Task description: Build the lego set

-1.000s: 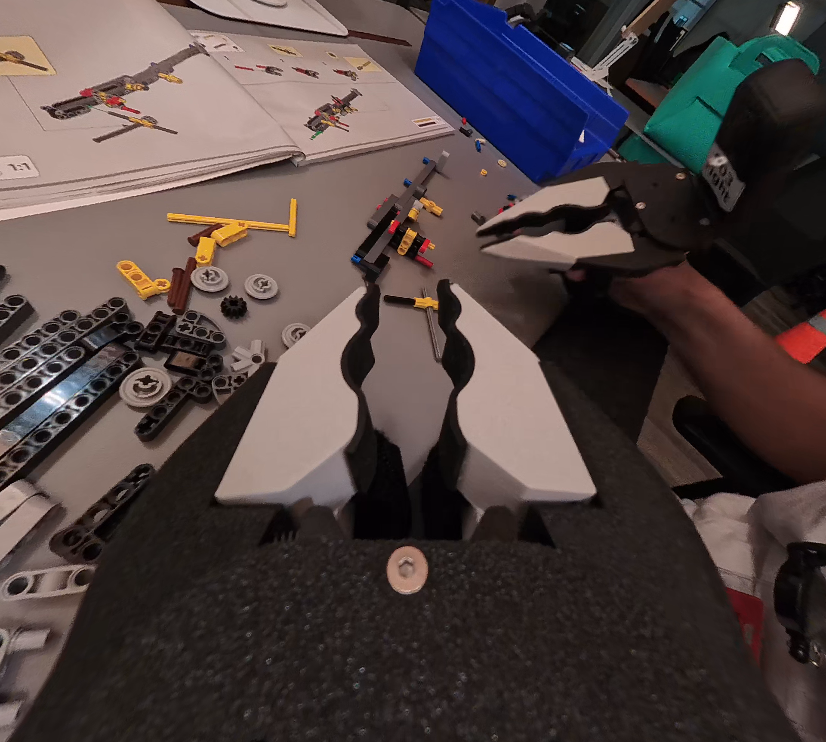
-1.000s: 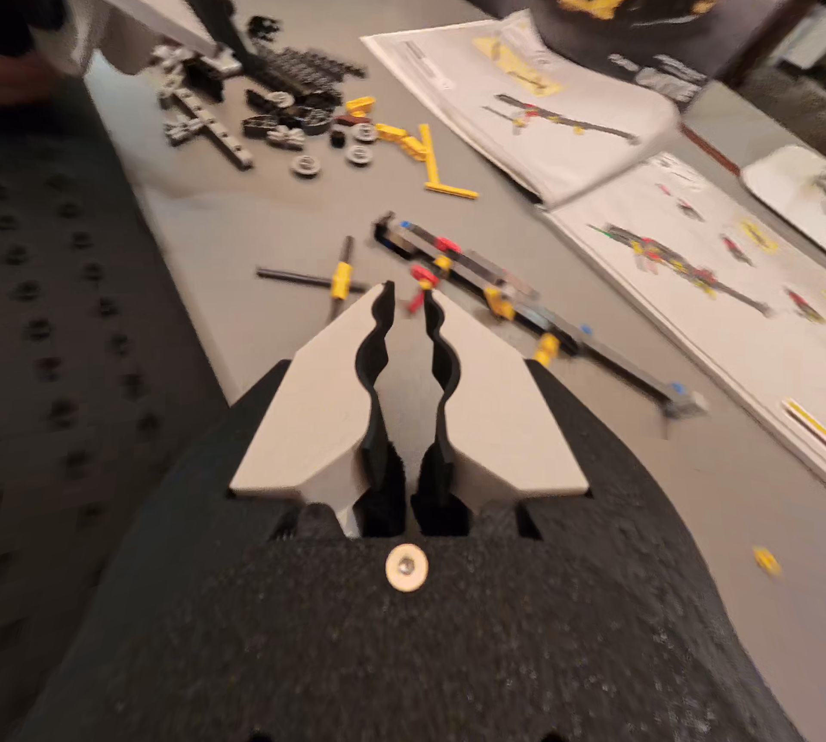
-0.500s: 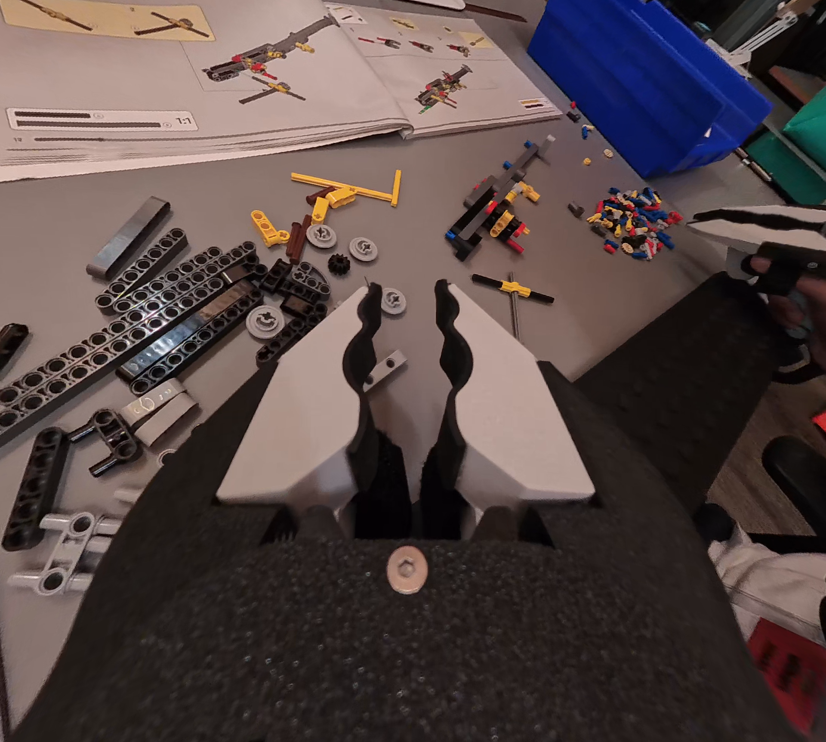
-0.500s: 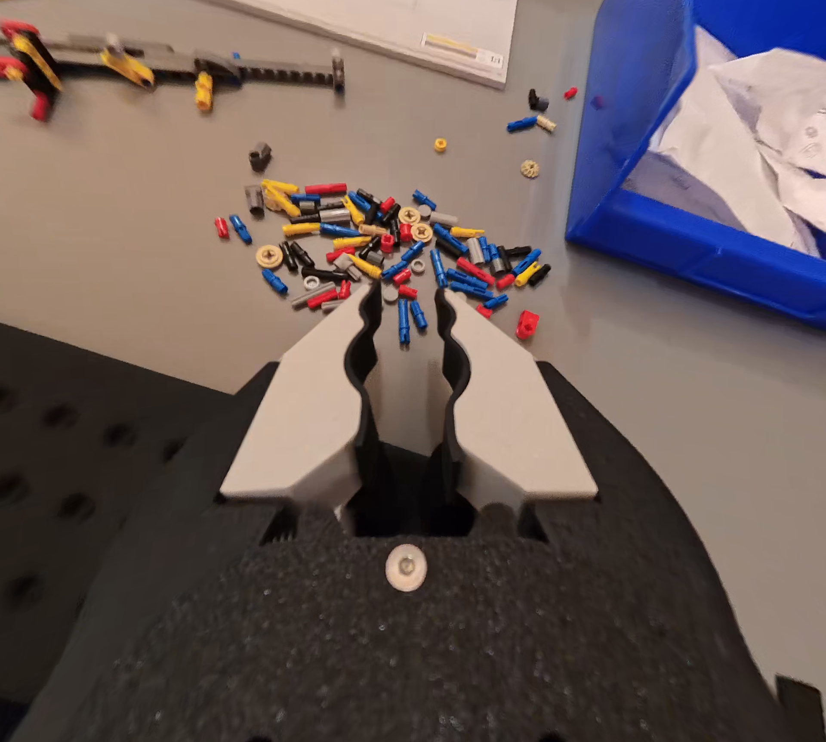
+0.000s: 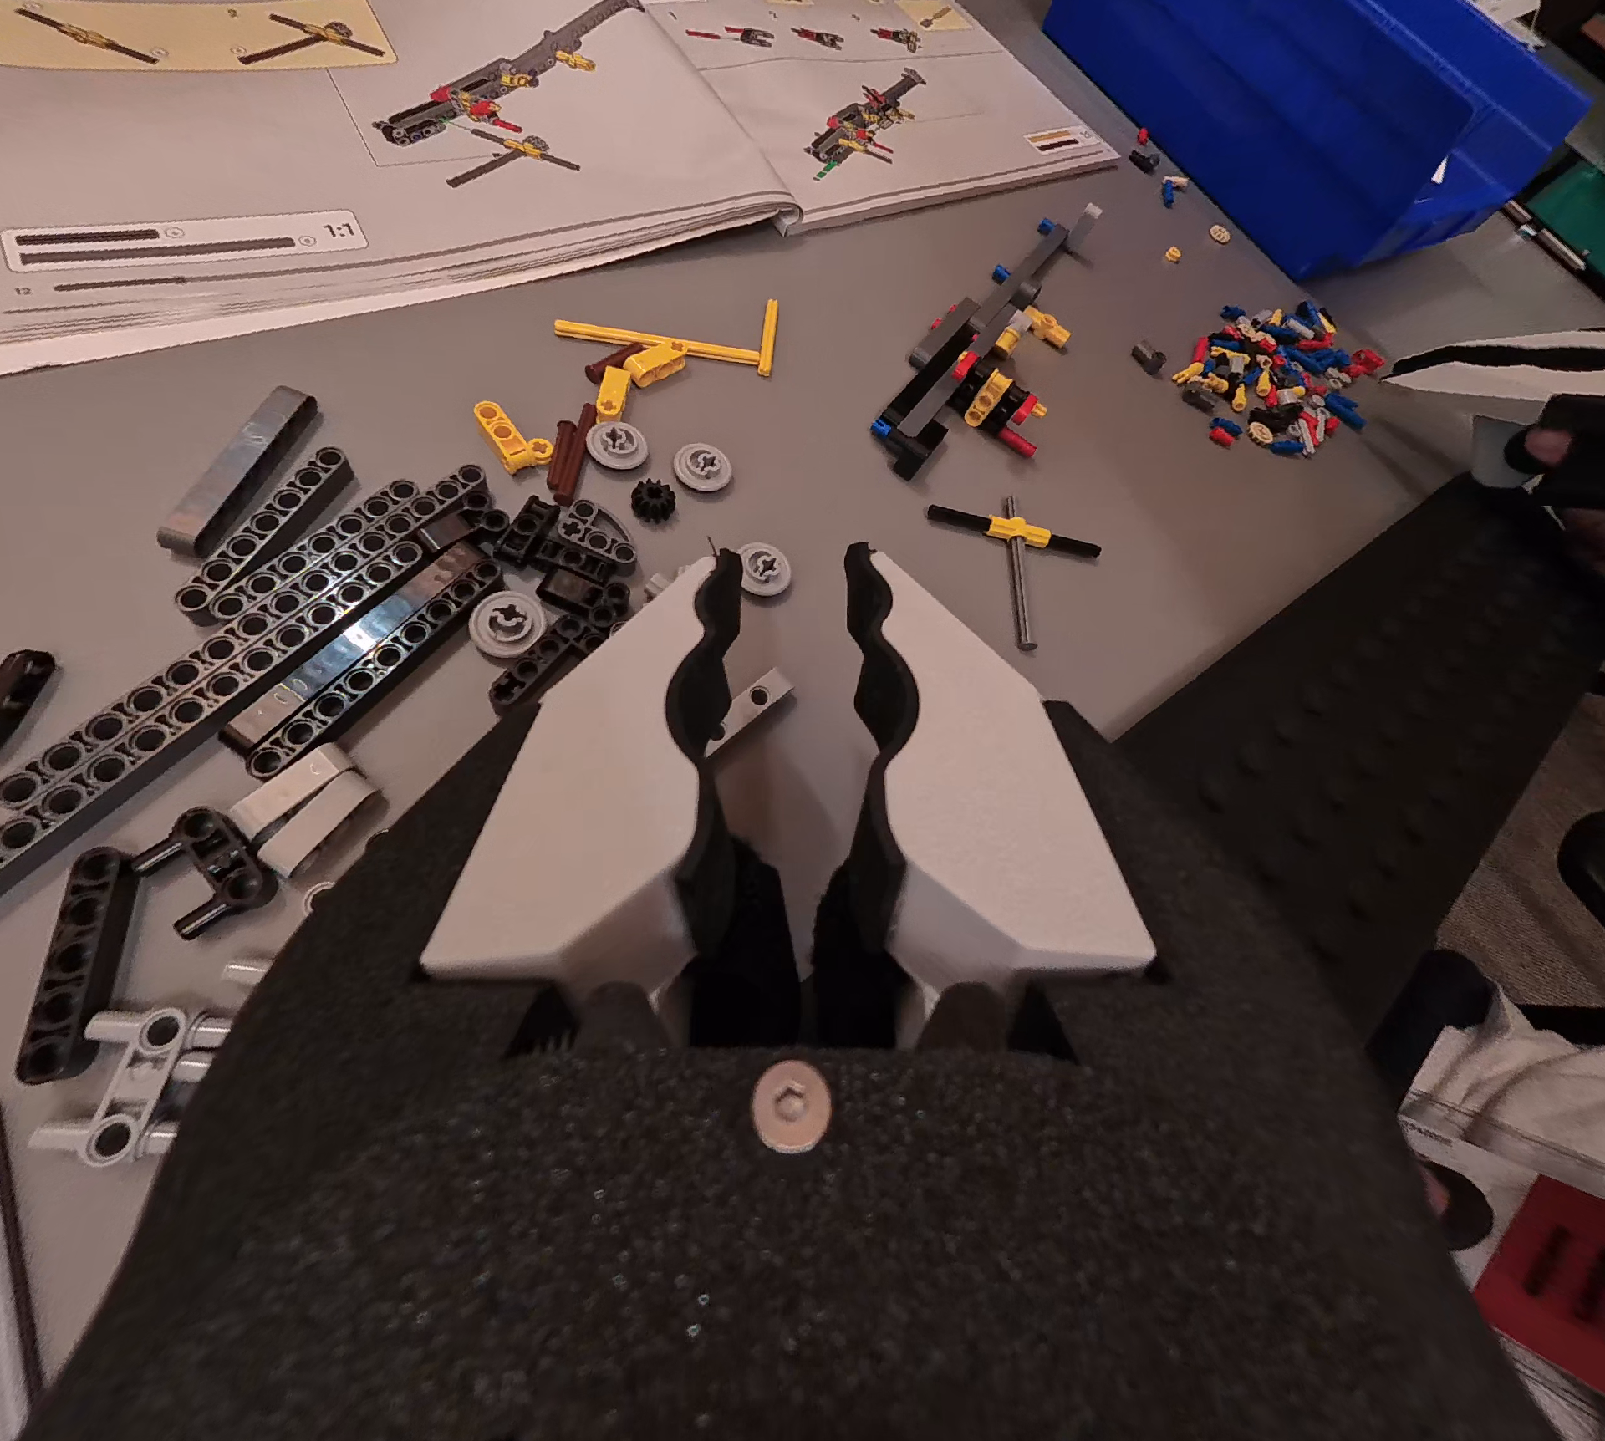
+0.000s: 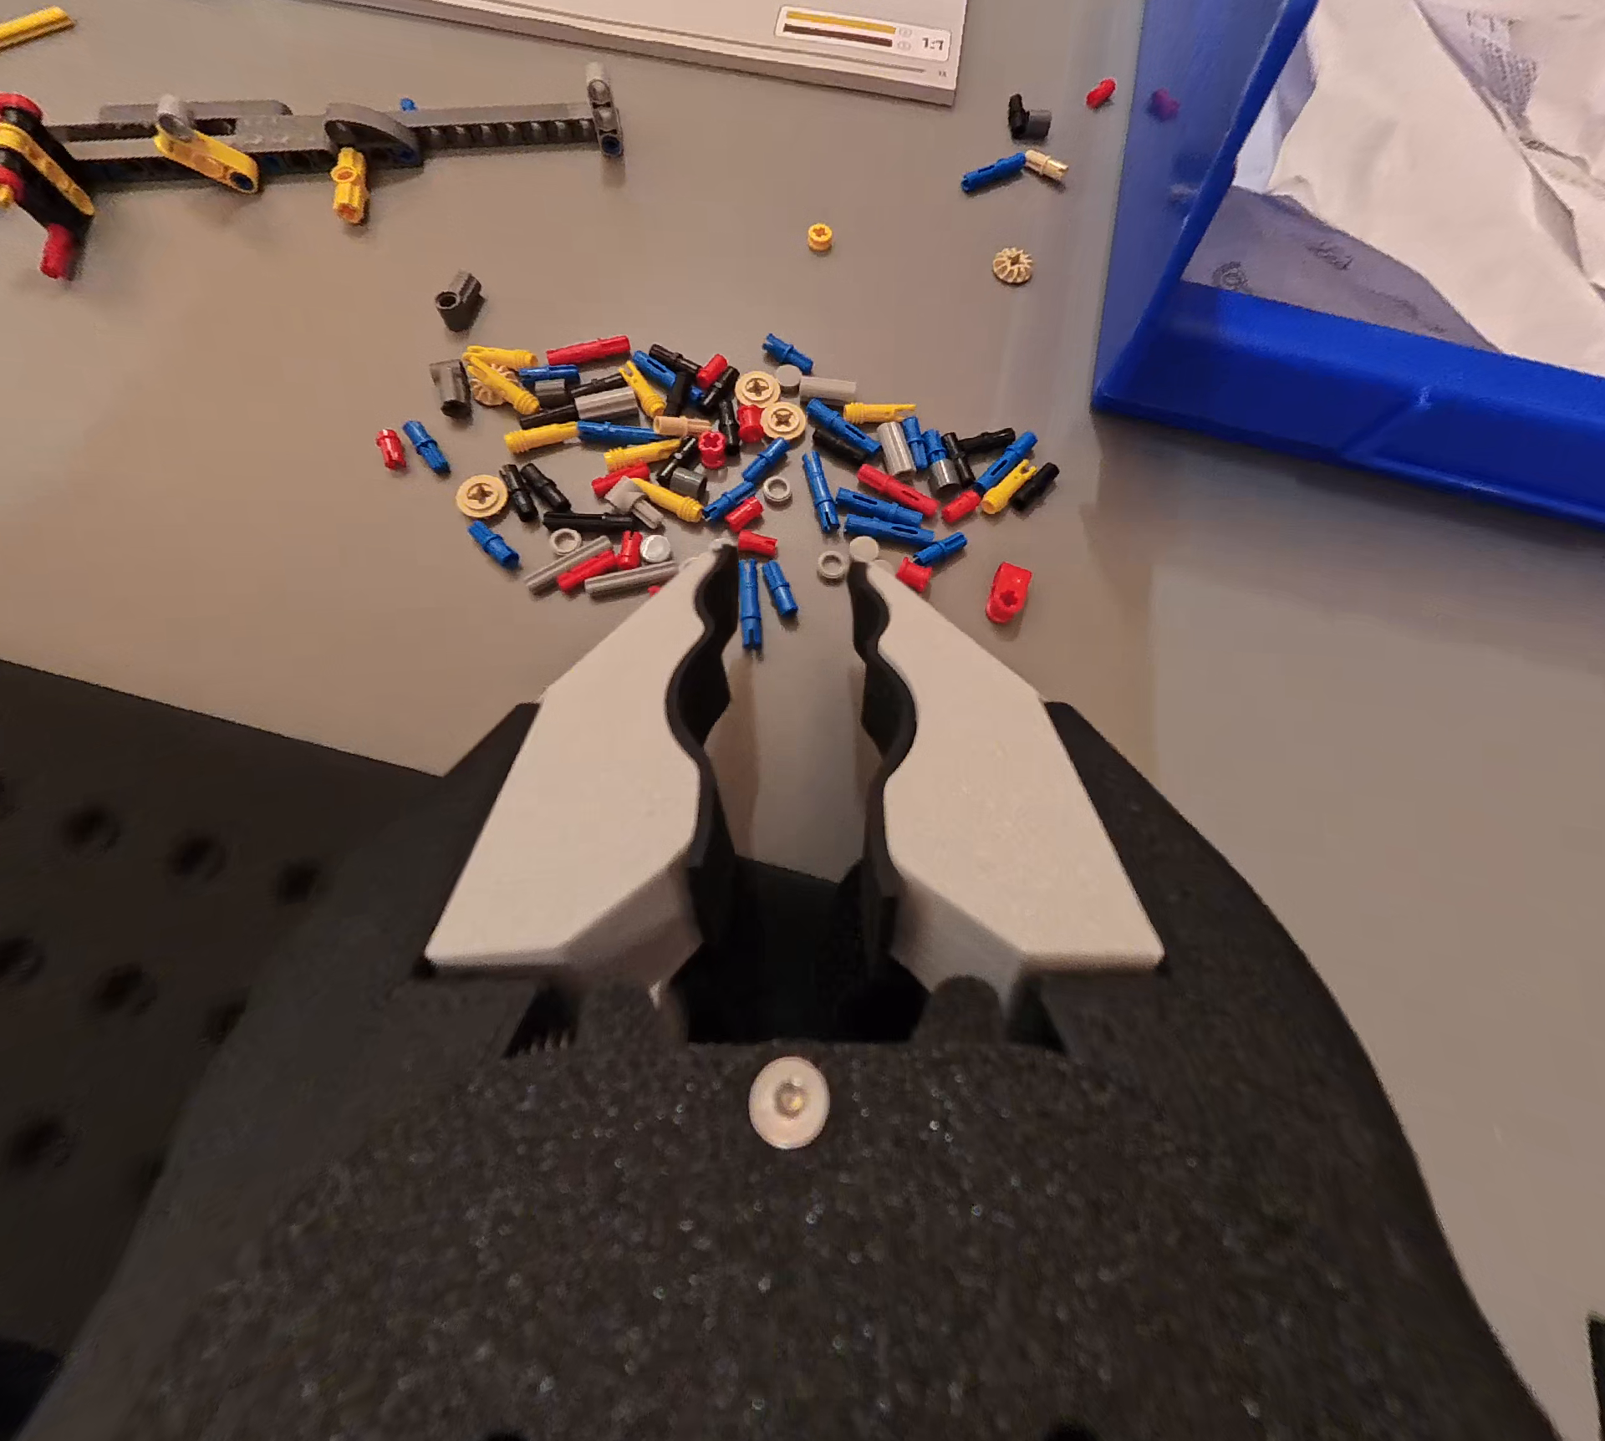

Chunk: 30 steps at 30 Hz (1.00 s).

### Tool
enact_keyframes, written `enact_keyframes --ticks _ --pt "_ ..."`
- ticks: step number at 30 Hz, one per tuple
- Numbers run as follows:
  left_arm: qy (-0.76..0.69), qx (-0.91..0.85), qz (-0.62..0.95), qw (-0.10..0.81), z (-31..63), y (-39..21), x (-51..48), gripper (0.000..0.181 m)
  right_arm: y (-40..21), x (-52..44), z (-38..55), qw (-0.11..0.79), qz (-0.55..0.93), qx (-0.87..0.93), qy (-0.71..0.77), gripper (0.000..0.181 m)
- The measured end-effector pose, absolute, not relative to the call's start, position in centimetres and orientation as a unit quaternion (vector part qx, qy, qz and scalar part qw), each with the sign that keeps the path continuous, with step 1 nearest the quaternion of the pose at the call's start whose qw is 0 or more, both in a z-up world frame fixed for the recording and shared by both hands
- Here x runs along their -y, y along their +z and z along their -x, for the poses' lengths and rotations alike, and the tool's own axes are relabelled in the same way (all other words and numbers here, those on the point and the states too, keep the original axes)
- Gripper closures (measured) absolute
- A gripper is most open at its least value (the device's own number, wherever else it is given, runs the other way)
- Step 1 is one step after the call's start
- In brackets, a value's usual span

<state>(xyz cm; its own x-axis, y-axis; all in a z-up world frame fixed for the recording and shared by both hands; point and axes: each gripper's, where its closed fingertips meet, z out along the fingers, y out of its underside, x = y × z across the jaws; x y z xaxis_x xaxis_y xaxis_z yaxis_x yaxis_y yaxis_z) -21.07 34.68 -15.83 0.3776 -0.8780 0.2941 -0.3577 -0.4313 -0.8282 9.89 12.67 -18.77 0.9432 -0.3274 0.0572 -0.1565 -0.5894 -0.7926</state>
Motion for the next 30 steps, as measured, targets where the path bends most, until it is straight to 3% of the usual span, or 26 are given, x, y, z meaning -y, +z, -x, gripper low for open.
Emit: enact_keyframes --ticks 11,19,30 --pt "-0.395 -0.376 0.749 0.375 22.1 -14.4 -35.3 0.158 -17.9 -13.1 -8.9 0.447 0.883 -0.101 -0.102 0.158" --pt "-0.255 -0.322 0.805 0.428 30.9 -15.4 -39.3 0.159 -16.6 -20.2 7.1 0.457 0.877 0.035 0.144 0.157" --pt "-0.225 -0.286 0.824 0.434 35.6 -15.9 -41.8 0.159 -16.8 -26.4 17.8 0.443 0.867 0.174 0.147 0.160"
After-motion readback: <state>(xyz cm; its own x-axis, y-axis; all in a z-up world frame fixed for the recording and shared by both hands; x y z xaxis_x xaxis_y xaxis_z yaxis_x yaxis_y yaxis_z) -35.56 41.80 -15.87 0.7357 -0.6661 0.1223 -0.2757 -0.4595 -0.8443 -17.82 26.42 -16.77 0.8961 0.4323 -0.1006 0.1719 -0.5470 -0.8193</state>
